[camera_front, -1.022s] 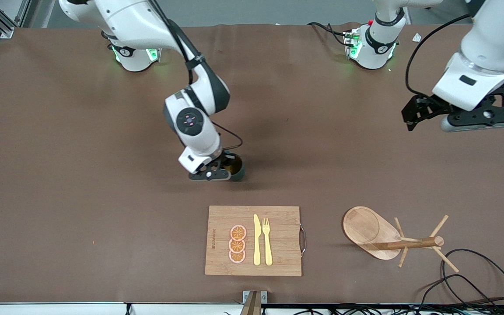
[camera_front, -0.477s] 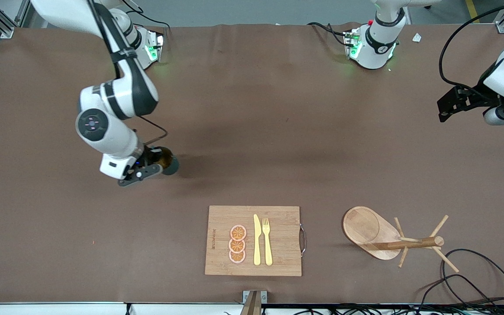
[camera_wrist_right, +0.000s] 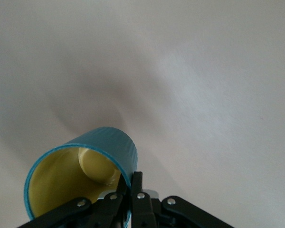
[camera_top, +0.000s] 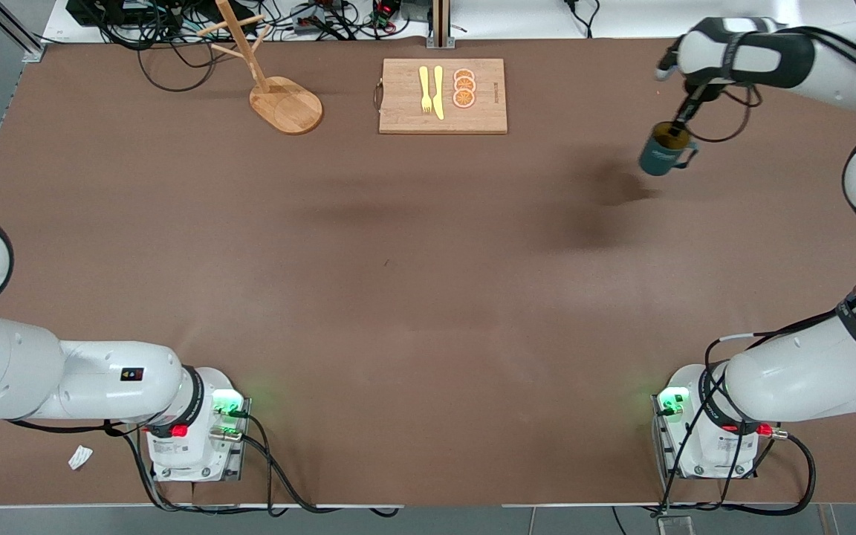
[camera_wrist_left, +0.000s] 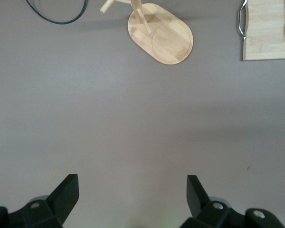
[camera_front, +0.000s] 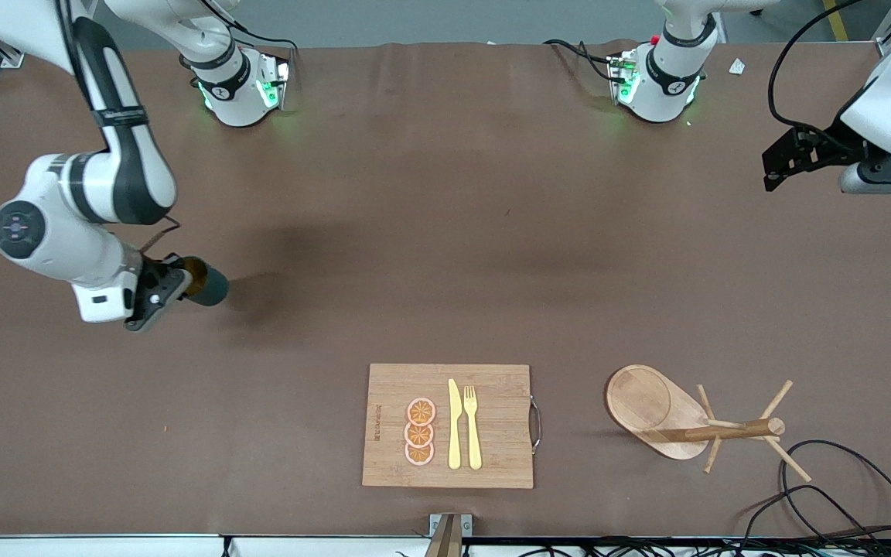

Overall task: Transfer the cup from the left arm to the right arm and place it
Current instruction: 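Carry the mug away from the cutting board and lower it with the right gripper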

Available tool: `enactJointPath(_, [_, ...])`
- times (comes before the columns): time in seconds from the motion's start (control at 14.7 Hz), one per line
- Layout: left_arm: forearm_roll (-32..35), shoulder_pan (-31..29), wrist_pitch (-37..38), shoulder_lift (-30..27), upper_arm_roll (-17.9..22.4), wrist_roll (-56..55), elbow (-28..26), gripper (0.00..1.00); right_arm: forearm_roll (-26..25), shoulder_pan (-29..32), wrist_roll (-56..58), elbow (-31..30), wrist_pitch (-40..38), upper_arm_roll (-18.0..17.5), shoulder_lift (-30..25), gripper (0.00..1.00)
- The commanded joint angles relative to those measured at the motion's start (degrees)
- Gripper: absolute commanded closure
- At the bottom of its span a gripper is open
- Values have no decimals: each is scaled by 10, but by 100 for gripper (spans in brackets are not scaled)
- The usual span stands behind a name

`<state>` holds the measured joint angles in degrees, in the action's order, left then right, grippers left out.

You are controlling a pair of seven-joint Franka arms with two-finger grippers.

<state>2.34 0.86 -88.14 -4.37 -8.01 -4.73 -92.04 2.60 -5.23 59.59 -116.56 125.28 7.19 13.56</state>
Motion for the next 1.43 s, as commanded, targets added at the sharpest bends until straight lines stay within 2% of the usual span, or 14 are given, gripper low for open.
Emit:
enactJointPath(0.0, [-18, 1, 1, -16, 2, 10, -17, 0, -7, 41, 110, -35, 26, -14, -22, 100])
enactJointPath(0.27, [-29, 3, 0, -5, -1, -11, -14, 0, -8, 75, 230, -68, 86, -15, -20, 100])
enactJointPath(0.54, [-28, 5, -2, -4, -10, -94, -13, 0, -8, 87, 232, -125, 158, -15, -19, 100])
enactJointPath(0.68, [-25, 5, -1, -4, -19, -127, -10, 0, -7, 89, 231, -133, 164, -15, -19, 100])
enactJointPath(0.89, [-20, -2, 2, -1, -16, -115, 1, 0, -7, 104, 230, -133, 161, -15, -13, 96])
enactJointPath(0.95, [-20, -2, 2, -1, -14, -96, 4, 0, -7, 104, 230, -133, 159, -15, -10, 90])
enactJointPath(1.02, [-19, -2, 2, 1, -13, -72, 10, 0, -7, 102, 229, -133, 157, -15, -10, 79])
enactJointPath(1.09, [-19, -2, 3, 5, -13, -50, 12, 0, -7, 102, 228, -133, 156, -15, -11, 1])
enactJointPath(1.36, [-20, -4, 6, 5, -11, -40, 12, 0, -6, 100, 223, -104, 83, -17, -32, 0])
